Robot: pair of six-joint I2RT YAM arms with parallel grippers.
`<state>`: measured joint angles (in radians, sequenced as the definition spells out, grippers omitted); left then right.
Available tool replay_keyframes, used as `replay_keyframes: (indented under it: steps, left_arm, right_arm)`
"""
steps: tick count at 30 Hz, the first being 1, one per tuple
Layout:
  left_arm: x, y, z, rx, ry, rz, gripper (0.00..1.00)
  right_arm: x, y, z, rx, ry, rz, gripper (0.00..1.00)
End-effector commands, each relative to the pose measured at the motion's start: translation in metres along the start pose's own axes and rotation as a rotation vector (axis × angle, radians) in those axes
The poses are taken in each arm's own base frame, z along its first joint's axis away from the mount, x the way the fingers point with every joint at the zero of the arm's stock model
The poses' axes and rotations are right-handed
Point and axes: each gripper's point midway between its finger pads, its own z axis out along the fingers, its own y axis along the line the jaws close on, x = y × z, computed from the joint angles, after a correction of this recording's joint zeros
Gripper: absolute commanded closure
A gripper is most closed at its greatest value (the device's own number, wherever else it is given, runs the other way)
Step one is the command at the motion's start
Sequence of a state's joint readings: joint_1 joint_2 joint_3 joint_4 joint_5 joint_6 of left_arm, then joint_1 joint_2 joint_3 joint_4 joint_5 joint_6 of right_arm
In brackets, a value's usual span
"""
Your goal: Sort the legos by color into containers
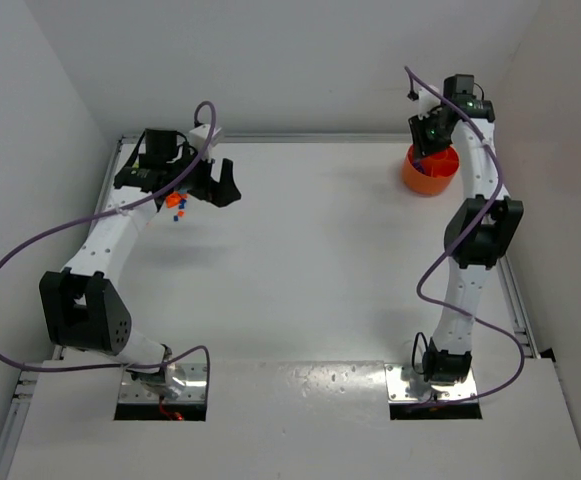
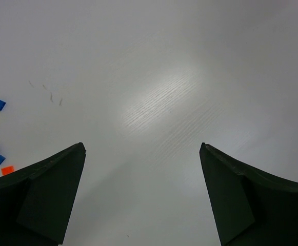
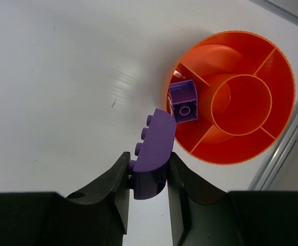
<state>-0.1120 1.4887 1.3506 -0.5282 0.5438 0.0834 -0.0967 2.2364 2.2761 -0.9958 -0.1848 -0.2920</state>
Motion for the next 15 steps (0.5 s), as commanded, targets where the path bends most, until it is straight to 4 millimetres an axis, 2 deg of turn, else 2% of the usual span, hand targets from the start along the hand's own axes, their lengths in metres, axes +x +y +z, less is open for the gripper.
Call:
replay_keyframes:
  steps: [1,5,15]
  left_arm:
    - [-0.003,0.001,-0.001,-0.022,-0.020,-0.006,0.00]
    - [-0.008,0.001,-0.004,-0.024,-0.036,0.003,0.00]
    - [-0.002,0.002,-0.001,-0.032,-0.027,-0.011,0.00]
  right_arm:
    - [-0.007,-0.017,0.002,0.068,-0.020,0.007,0.95]
    - [-0.008,-0.030,0.005,0.109,-0.026,0.002,0.94]
    - [-0.008,-0.040,0.016,0.147,-0.018,0.002,0.91]
